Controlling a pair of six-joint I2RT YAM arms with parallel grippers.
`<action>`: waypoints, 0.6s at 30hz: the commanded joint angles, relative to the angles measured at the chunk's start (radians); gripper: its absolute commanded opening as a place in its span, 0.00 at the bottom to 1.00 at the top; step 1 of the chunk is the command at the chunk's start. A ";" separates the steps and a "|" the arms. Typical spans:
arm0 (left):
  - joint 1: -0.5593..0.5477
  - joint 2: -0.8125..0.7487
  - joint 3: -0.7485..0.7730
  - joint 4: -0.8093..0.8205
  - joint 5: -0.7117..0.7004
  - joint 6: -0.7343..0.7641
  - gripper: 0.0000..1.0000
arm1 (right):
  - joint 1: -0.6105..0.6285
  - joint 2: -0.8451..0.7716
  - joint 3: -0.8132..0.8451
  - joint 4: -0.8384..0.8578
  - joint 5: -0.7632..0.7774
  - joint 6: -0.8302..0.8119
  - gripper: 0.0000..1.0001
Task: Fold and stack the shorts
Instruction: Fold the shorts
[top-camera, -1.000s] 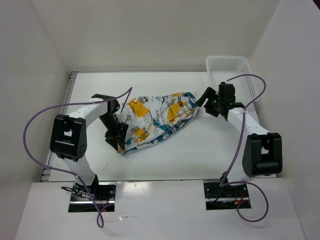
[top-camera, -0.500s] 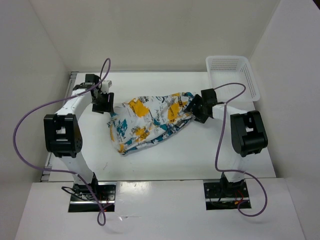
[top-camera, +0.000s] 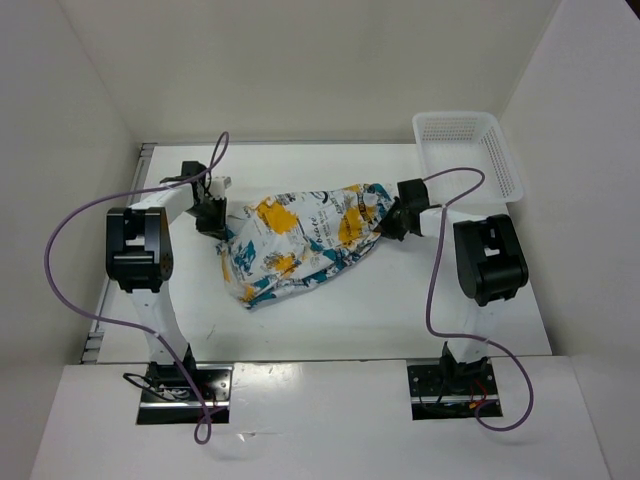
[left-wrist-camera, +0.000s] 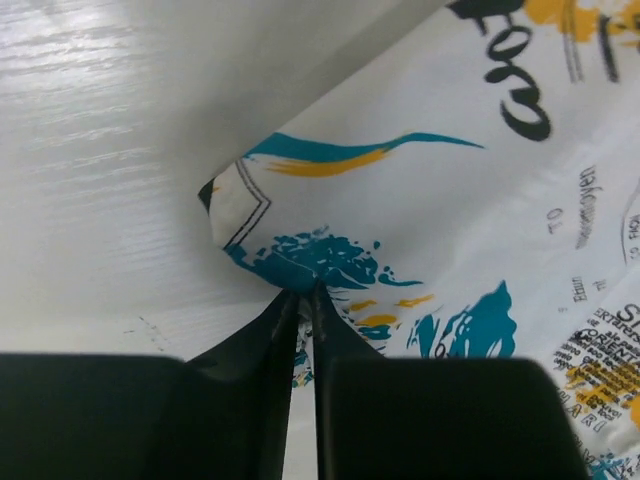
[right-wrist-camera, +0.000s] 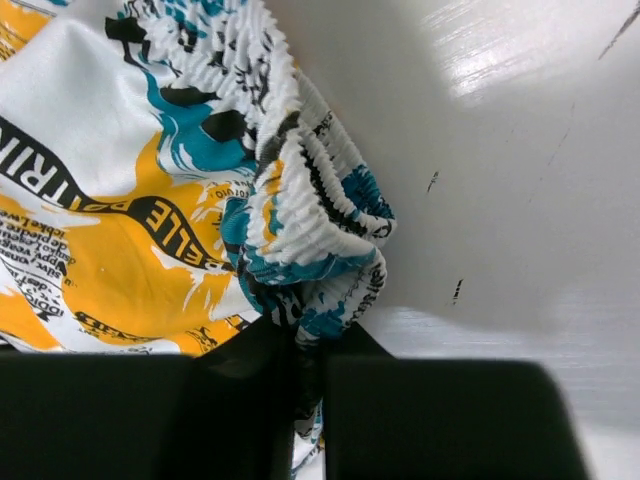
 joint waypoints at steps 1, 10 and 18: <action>0.002 0.039 0.009 0.004 0.063 0.007 0.13 | 0.005 0.017 0.047 -0.020 0.032 0.003 0.04; 0.002 0.091 0.260 0.057 0.003 0.007 0.00 | 0.016 -0.218 -0.068 -0.090 0.167 -0.028 0.00; -0.018 0.191 0.431 0.022 0.038 0.007 0.24 | 0.089 -0.347 -0.144 -0.122 0.267 -0.008 0.00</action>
